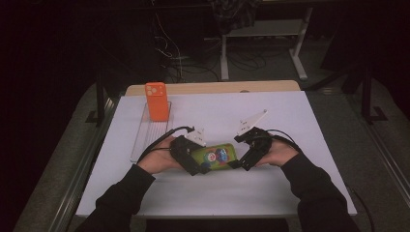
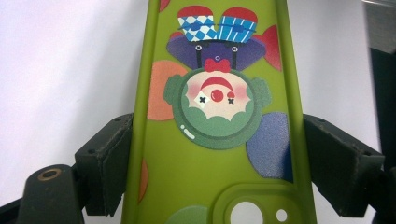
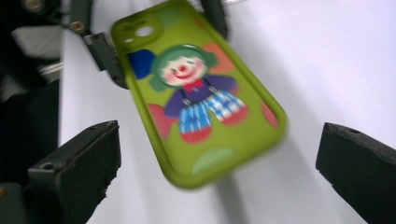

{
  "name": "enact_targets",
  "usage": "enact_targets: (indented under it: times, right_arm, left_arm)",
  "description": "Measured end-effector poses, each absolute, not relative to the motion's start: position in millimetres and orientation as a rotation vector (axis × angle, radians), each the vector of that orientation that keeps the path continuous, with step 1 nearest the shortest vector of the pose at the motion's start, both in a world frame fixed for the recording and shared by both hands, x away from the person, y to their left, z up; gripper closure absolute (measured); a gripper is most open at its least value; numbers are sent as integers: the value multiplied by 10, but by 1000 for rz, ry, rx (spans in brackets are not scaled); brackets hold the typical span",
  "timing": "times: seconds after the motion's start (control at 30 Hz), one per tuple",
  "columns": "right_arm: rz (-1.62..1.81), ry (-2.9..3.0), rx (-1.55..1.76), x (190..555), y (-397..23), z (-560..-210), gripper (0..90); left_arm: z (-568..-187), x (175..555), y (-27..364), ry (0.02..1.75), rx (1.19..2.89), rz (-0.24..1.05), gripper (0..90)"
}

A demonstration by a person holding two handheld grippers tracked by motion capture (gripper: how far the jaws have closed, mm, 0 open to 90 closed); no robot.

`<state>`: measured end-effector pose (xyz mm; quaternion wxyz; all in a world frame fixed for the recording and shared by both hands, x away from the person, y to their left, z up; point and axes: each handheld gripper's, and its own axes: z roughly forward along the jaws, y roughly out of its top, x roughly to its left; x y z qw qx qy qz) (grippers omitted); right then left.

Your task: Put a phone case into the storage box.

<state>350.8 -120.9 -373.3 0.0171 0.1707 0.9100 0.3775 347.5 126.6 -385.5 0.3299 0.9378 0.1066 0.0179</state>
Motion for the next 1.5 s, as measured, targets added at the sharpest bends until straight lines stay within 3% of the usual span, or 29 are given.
enact_targets:
  times: [0.4, 0.8, 1.5]
  right_arm:
    - [1161, 2578, 938, 3298, -1342, -3910, 0]
    - [1144, 2420, 1061, 3184, -1220, -4178, 0]
    - [781, 2240, 410, 2947, -984, -4200, 0]
  left_arm:
    - [-3829, 3519, 1329, 535, 2409, 134, 160]
    - [-3797, 3525, 1349, 579, 2417, 151, 160]
    - [-3811, 3529, 1371, 598, 2407, 132, 159]
